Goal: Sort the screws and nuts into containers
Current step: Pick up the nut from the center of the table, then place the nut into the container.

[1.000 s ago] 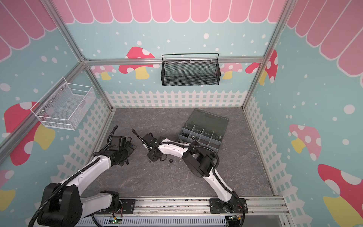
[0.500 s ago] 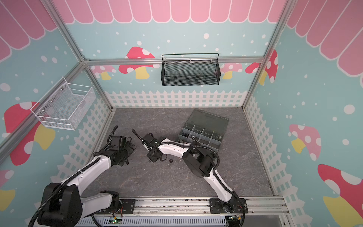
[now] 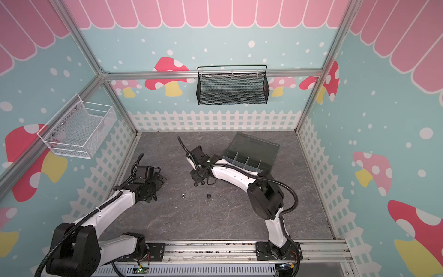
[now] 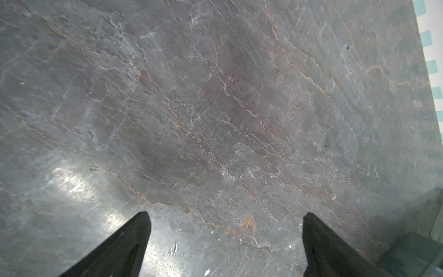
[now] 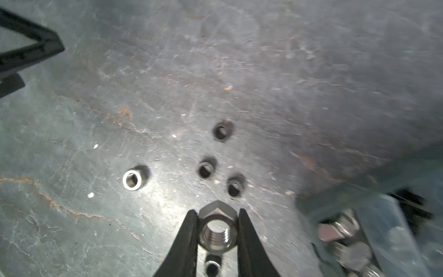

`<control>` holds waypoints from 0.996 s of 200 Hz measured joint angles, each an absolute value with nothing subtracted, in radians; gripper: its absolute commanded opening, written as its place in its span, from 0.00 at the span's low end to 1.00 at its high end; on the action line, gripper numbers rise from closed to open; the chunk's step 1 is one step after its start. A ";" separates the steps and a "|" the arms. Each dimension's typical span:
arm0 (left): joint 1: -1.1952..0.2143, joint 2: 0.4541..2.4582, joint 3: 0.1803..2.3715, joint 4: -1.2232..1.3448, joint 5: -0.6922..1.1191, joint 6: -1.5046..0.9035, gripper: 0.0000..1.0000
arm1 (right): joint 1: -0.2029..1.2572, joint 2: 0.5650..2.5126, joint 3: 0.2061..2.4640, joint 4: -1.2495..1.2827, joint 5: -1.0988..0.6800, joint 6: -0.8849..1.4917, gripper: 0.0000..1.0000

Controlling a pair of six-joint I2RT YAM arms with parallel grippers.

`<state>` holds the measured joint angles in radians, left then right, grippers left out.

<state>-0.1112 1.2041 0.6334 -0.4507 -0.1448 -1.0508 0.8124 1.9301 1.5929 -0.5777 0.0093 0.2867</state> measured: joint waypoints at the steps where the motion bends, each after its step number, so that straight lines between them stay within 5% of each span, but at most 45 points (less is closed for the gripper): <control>1: -0.111 1.204 0.633 -0.451 -0.145 -1.051 1.00 | 0.810 1.927 1.591 -0.577 0.009 0.286 0.00; 106: -0.111 1.204 0.633 -0.451 -0.140 -1.051 1.00 | 0.458 1.726 1.336 -0.553 0.046 0.328 0.00; 199: -0.111 1.204 0.633 -0.451 -0.135 -1.051 1.00 | 0.400 1.745 1.308 -0.515 0.014 0.328 0.04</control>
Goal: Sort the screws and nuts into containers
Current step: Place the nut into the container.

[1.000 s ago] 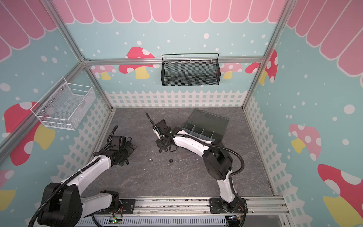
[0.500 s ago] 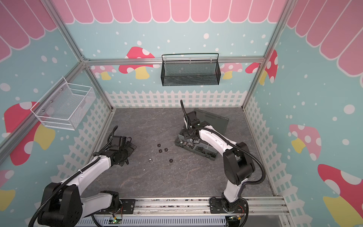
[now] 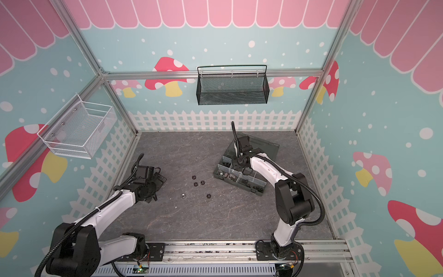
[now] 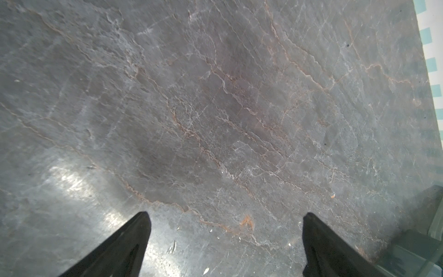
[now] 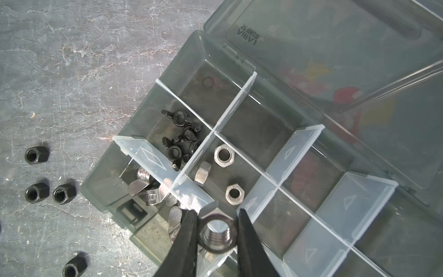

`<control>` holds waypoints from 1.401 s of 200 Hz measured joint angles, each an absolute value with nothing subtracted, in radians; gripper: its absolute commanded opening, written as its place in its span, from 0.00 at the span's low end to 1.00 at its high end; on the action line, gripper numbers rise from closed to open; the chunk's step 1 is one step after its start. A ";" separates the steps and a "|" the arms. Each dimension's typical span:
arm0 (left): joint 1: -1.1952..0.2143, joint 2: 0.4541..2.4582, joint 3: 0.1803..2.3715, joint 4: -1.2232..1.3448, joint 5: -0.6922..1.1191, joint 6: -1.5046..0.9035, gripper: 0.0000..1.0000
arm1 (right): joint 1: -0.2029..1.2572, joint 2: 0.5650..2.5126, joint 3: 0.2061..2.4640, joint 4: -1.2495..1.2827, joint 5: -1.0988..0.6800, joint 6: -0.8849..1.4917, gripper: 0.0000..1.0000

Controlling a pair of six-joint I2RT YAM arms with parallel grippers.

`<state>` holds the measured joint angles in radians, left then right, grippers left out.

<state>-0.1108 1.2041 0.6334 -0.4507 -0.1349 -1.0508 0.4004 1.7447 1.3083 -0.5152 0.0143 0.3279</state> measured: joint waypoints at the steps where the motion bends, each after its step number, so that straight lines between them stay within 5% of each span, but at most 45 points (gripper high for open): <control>1: -0.111 1.204 0.633 -0.451 -0.135 -1.051 1.00 | 0.400 1.746 1.308 -0.515 0.014 0.327 0.04; 117: -0.110 1.222 0.641 -0.451 -0.133 -1.051 1.00 | 0.392 1.802 1.308 -0.511 0.002 0.328 0.37; 222: -0.110 1.220 0.641 -0.451 -0.134 -1.051 1.00 | 0.404 1.692 1.258 -0.504 0.010 0.330 0.45; 280: -0.105 1.202 0.641 -0.465 -0.138 -1.047 1.00 | 0.585 1.644 1.269 -0.500 0.041 0.331 0.48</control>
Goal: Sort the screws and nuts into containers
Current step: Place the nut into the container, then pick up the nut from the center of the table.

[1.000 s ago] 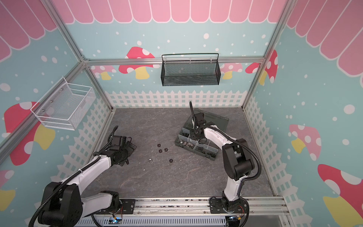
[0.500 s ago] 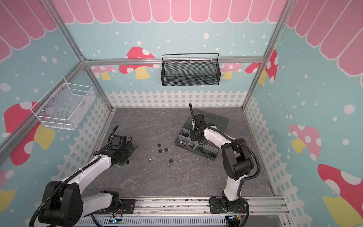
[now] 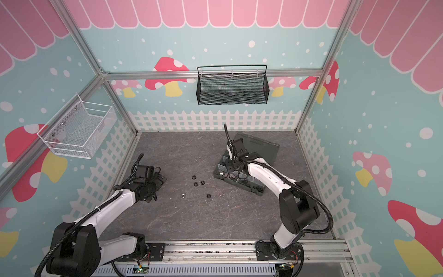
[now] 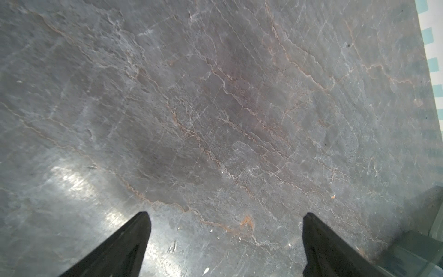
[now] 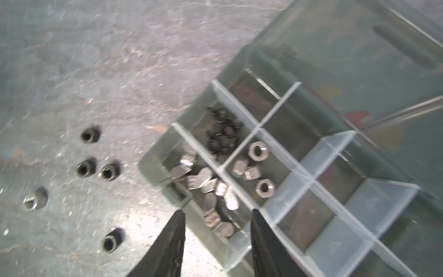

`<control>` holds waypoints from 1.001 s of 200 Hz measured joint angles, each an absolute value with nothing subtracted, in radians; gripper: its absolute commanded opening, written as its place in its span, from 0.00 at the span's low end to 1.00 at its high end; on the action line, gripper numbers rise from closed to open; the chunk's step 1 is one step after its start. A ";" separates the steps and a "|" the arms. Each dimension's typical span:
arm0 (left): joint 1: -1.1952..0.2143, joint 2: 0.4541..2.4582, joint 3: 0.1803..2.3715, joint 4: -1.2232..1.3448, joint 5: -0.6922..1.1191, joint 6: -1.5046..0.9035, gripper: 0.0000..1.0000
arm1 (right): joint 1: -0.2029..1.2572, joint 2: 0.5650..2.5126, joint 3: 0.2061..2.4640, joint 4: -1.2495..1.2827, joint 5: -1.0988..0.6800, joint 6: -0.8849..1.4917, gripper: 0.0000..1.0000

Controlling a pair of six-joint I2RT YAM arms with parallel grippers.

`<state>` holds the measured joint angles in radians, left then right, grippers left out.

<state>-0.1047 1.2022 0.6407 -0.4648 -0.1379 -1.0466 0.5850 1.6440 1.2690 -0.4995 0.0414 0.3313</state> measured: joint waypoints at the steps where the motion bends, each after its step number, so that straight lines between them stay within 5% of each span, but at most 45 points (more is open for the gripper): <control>1: -0.104 1.202 0.641 -0.465 -0.138 -1.047 1.00 | 0.588 1.645 1.270 -0.500 0.042 0.331 0.48; 94: -0.039 1.134 0.630 -0.497 -0.142 -1.043 1.00 | 0.916 1.944 1.538 -0.513 -0.004 0.309 0.50; 200: -0.023 1.116 0.612 -0.501 -0.146 -1.044 1.00 | 1.059 2.199 1.746 -0.604 -0.016 0.219 0.53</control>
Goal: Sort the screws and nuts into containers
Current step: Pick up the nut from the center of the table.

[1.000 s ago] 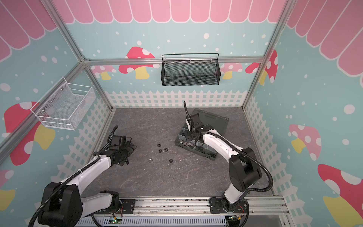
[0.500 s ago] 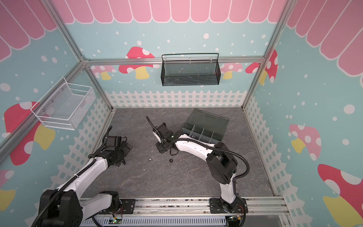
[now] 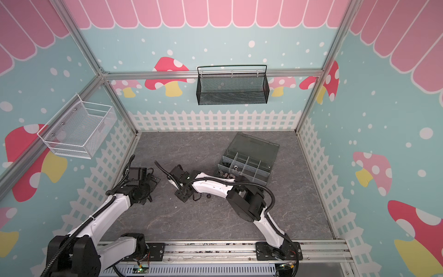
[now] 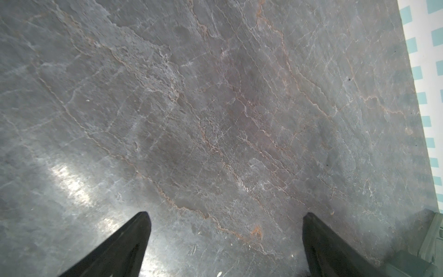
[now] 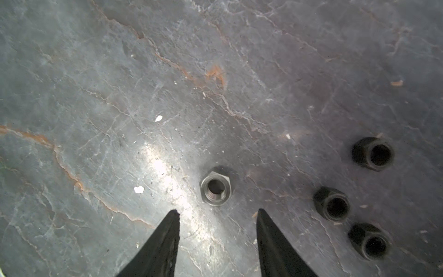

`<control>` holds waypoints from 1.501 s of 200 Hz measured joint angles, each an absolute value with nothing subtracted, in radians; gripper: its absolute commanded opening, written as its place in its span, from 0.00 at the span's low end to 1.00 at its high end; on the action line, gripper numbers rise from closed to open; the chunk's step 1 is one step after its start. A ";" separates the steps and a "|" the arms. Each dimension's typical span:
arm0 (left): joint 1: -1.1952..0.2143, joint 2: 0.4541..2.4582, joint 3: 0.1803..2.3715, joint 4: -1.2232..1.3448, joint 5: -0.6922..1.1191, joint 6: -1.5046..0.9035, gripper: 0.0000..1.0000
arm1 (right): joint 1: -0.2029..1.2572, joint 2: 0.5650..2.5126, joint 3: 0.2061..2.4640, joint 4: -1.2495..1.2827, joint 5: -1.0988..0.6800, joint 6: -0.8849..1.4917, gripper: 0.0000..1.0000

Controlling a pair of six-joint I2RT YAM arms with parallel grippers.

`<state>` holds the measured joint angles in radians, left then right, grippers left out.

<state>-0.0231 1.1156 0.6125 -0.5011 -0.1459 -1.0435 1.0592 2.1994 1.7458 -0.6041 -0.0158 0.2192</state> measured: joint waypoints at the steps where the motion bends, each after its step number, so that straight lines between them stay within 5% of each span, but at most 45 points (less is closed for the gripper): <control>1: -0.023 1.116 0.612 -0.501 -0.146 -1.044 1.00 | 1.060 2.201 1.747 -0.604 -0.016 0.218 0.53; 219: -0.022 1.116 0.601 -0.499 -0.145 -1.044 1.00 | 1.062 2.299 1.822 -0.626 0.044 0.198 0.36; 300: -0.022 1.116 0.598 -0.496 -0.144 -1.044 0.99 | 1.062 2.299 1.822 -0.624 0.030 0.199 0.04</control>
